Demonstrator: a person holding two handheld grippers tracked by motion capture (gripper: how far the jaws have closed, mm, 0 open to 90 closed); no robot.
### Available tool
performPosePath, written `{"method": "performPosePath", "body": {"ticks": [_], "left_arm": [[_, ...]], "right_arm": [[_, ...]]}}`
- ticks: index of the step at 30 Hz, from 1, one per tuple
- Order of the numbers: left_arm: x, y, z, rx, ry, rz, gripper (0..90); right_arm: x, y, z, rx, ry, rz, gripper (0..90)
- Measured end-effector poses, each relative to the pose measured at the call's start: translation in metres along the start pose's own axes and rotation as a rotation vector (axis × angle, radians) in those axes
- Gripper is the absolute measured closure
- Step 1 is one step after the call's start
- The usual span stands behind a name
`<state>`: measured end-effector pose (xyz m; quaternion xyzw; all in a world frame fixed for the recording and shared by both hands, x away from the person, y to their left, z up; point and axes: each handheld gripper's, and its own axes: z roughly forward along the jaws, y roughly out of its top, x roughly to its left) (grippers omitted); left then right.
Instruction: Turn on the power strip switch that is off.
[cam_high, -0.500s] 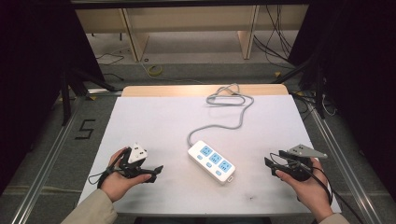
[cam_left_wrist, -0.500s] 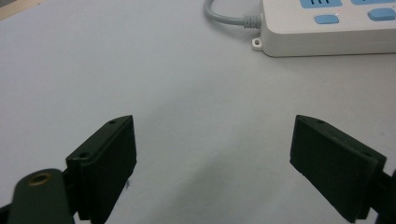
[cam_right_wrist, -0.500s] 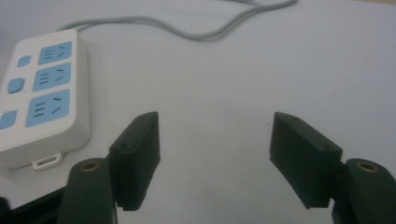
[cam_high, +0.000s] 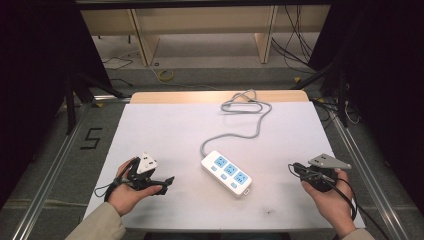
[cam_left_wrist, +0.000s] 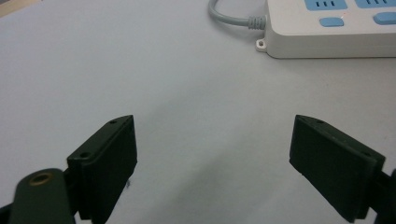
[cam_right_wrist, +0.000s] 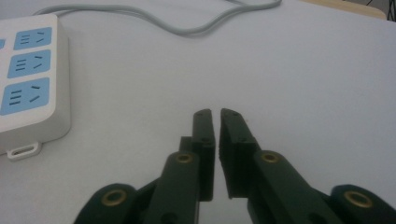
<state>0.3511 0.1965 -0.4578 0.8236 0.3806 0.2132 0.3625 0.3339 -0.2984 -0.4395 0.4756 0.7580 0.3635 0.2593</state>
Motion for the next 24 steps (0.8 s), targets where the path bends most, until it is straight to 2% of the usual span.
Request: {"method": "performPosePath", "body": {"ticks": [7, 14, 24], "left_arm": [[-0.001, 0.001, 0.001, 0.006, -0.001, 0.008, 15.0], [-0.002, 0.001, -0.002, -0.003, 0.0, 0.01, 15.2], [-0.002, 0.001, 0.0, -0.001, -0.01, 0.007, 15.2]], "right_arm": [[0.006, 0.006, 0.004, -0.006, 0.005, 0.011, 90.0], [0.019, 0.017, 0.008, -0.027, 0.046, -0.004, 90.0], [0.029, 0.024, 0.01, -0.032, 0.1, -0.021, 90.0]]}}
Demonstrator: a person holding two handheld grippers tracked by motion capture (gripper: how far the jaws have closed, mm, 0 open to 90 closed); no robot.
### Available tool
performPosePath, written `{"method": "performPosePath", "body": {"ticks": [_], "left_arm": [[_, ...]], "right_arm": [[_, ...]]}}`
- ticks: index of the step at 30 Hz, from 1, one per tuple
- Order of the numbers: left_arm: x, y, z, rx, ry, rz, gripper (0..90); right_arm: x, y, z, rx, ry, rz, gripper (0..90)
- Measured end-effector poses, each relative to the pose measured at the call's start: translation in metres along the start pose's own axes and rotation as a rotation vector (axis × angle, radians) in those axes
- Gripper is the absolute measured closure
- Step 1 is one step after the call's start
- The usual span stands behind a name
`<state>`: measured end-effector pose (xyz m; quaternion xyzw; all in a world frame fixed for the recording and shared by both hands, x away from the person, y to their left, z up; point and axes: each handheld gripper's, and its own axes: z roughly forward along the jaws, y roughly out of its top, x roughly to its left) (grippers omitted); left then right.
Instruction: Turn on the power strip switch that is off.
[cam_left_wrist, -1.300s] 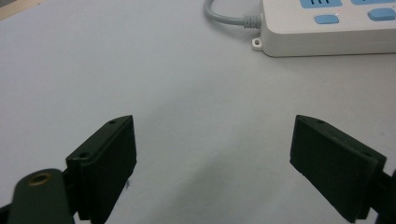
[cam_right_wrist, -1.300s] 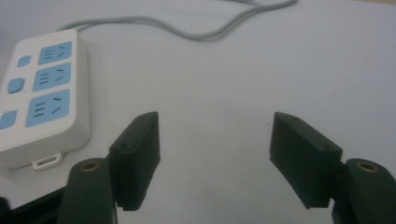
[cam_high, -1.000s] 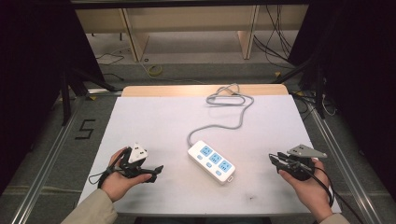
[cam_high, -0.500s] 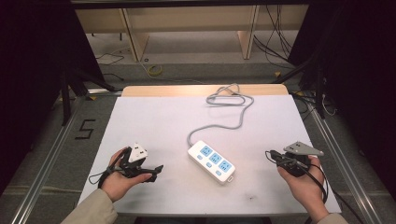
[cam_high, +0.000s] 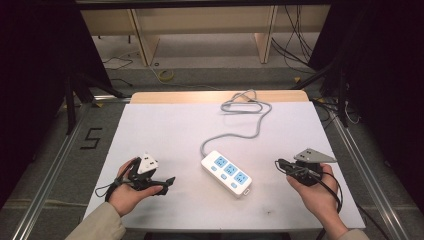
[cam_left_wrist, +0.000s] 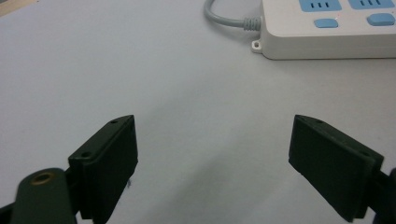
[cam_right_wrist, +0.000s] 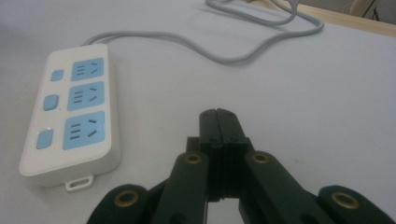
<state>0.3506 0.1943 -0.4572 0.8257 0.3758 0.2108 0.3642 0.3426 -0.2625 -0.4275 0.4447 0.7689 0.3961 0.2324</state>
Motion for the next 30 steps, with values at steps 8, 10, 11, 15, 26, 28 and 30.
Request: {"method": "performPosePath", "body": {"ticks": [8, 10, 11, 15, 26, 28, 30], "left_arm": [[-0.002, 0.001, 0.0, 0.006, -0.009, 0.004, 15.4], [-0.002, 0.001, -0.001, 0.002, -0.009, 0.002, 15.4], [-0.002, 0.001, -0.001, 0.0, -0.007, -0.001, 15.4], [-0.001, 0.001, 0.0, 0.002, -0.01, 0.0, 15.4], [-0.002, 0.002, 0.0, 0.004, -0.017, 0.007, 15.5], [-0.002, 0.002, 0.0, -0.002, -0.016, 0.001, 15.4], [-0.002, 0.002, 0.0, -0.002, -0.015, 0.0, 15.4]], "right_arm": [[0.003, 0.004, 0.002, -0.002, 0.023, 0.026, 90.0], [0.004, 0.005, 0.003, -0.004, 0.027, 0.027, 90.0], [0.005, 0.006, 0.003, -0.005, 0.03, 0.029, 90.0], [0.009, 0.01, 0.004, -0.001, 0.042, 0.026, 90.0], [0.013, 0.014, 0.007, 0.008, 0.055, 0.013, 90.0], [0.014, 0.015, 0.008, 0.017, 0.056, 0.017, 90.0], [0.015, 0.016, 0.009, 0.02, 0.06, 0.018, 90.0]]}}
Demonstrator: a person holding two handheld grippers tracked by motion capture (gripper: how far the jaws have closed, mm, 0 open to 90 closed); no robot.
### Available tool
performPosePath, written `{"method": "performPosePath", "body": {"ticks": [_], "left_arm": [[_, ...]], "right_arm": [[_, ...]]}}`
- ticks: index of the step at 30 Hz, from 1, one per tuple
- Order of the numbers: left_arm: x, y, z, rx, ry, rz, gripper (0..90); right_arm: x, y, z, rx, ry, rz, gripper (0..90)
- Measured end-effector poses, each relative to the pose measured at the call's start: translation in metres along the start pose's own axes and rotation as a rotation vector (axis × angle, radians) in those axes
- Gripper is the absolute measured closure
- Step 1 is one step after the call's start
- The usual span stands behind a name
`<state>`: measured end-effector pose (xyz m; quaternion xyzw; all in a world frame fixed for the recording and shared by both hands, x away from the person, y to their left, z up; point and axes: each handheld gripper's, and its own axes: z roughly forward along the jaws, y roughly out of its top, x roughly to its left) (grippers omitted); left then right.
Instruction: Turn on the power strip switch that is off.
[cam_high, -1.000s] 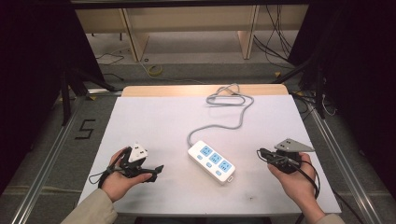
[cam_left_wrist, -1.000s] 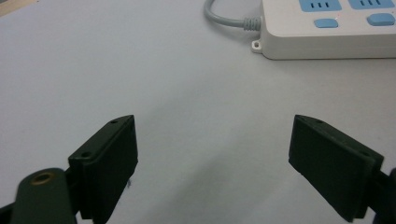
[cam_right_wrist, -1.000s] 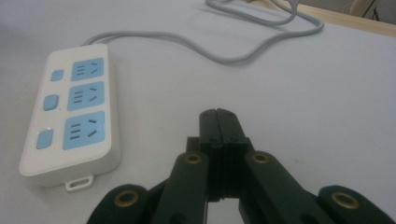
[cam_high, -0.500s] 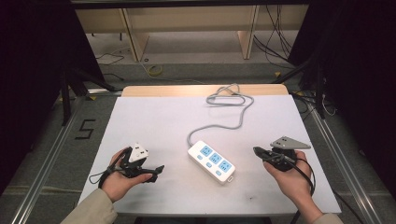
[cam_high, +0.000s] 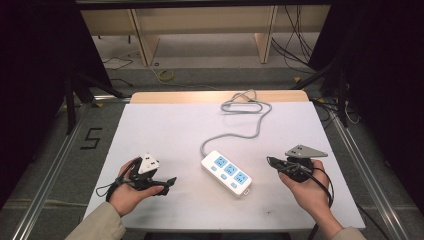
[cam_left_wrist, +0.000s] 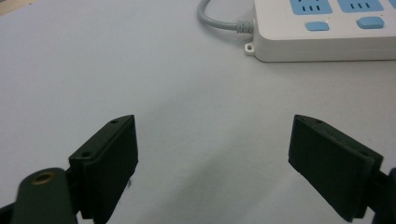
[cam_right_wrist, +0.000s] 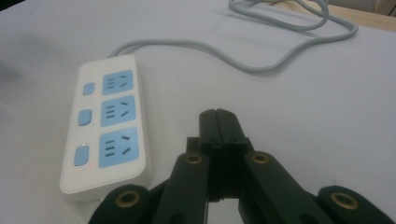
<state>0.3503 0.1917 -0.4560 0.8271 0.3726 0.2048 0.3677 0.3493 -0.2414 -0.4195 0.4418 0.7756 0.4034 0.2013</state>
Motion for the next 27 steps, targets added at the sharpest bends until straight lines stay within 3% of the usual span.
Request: {"method": "performPosePath", "body": {"ticks": [27], "left_arm": [[0.001, 0.001, 0.001, 0.0, 0.002, 0.002, 15.4]], "right_arm": [[0.021, 0.017, 0.019, 0.017, 0.055, -0.029, 90.0]]}}
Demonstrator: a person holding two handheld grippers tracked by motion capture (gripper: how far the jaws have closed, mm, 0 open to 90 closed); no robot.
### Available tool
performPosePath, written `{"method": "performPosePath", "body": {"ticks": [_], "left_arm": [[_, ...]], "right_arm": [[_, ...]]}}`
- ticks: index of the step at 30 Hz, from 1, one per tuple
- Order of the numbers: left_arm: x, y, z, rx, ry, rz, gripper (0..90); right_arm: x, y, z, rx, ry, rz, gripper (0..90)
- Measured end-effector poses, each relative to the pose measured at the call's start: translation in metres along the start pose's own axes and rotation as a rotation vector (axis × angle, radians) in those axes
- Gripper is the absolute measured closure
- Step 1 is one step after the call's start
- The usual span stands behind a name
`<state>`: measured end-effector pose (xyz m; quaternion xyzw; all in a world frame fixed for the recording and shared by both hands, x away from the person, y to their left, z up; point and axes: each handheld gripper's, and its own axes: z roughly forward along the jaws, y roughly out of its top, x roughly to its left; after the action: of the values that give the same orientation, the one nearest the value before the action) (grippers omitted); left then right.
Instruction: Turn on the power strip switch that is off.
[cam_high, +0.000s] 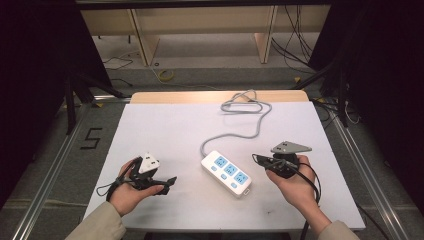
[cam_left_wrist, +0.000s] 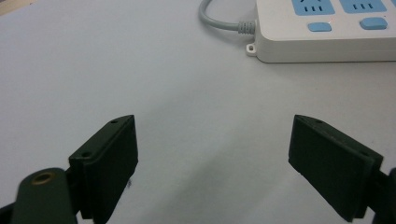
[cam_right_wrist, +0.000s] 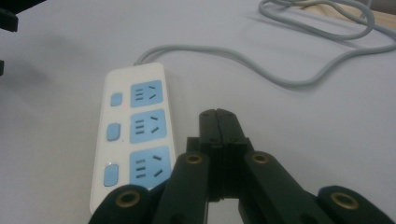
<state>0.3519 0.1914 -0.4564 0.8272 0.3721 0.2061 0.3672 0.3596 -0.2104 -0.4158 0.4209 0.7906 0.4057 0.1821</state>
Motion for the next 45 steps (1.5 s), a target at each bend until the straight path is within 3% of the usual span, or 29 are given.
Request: {"method": "performPosePath", "body": {"ticks": [7, 19, 45], "left_arm": [[0.0, 0.0, 0.0, 0.0, 0.001, -0.001, 15.4], [-0.001, 0.0, 0.0, 0.0, 0.0, 0.003, 15.4], [-0.001, 0.0, 0.001, -0.001, -0.004, -0.003, 15.3]], "right_arm": [[0.005, 0.005, 0.002, -0.02, 0.01, -0.002, 90.0], [0.012, 0.01, 0.009, -0.008, 0.021, -0.026, 90.0], [0.018, 0.018, 0.018, -0.003, 0.053, -0.001, 90.0]]}}
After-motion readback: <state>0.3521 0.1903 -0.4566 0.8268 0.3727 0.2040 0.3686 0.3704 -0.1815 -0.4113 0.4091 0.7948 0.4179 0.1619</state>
